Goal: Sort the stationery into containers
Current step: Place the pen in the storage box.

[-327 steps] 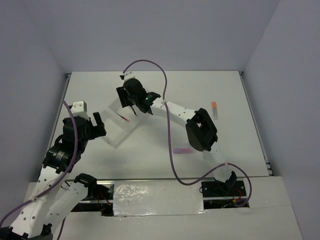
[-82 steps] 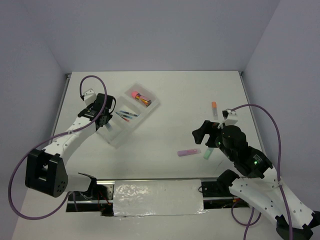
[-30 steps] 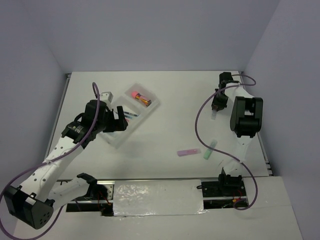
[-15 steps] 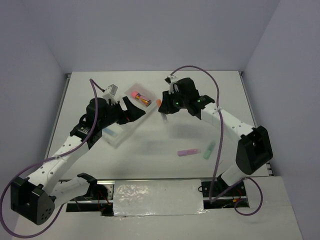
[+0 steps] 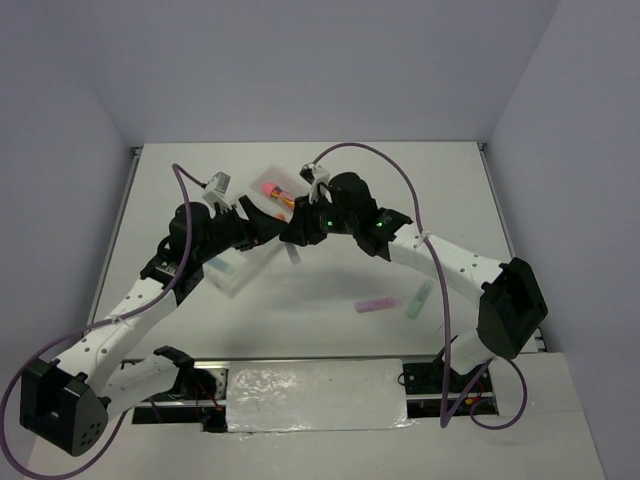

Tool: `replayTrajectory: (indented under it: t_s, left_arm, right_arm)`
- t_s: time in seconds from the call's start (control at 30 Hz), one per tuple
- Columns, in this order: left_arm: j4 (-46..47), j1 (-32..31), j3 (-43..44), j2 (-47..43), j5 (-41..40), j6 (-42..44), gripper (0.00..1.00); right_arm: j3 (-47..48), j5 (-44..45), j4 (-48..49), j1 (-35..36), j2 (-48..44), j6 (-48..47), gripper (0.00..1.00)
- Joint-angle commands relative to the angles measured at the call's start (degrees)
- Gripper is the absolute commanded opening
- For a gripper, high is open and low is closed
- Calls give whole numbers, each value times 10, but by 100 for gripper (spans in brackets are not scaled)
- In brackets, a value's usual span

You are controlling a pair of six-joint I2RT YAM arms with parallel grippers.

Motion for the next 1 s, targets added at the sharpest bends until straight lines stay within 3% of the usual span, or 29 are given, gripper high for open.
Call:
replayTrajectory:
  t_s: [0.0,0.1,0.23,0.37,0.43,0.5,0.6,0.7,0.73,0.77,0.8,0.83,0.97]
  left_arm:
    - [9,11,6,-14,-11,10,76]
    - [15,26,-2,-16,-5,10,75]
    - [31,34,-13,-10,12,2,64]
    - [52,36,-23,-5,24,-5,63]
    - [53,36,-23,-1,34,-7,57]
    - [55,36,-24,-1,42,-7,39]
    - [49,36,-21,-6,47,-5,3]
    - [-14,38,4,-7,-2,19,0]
    - [-41,39,14,-6,-28,27,0]
    - [-82,45,44,-2,-64,35,0]
    - [-173,50,62,14,-110,50,0]
    - [-247,62,92,35,-214,52,0]
    - [-296,130,119,104,-347,59,0]
  right_arm:
    - [-11,-28,74,11,-26,23,15]
    - [-23,-52,96,14,-30,31,16]
    - [-20,-81,108,20,-23,30,16]
    - [-13,-94,115,30,-15,30,16]
    - [-12,-80,118,32,-13,36,16]
    - [-4,-72,118,32,-10,42,16]
    - [12,-64,111,31,4,44,21]
    - [15,-46,109,30,11,41,46]
    - [15,-28,105,28,10,38,87]
    - [14,0,73,25,4,29,99]
    - [13,41,47,23,-3,28,100]
    - [4,133,-3,11,-21,38,100]
    - [-36,238,-72,-12,-75,51,100]
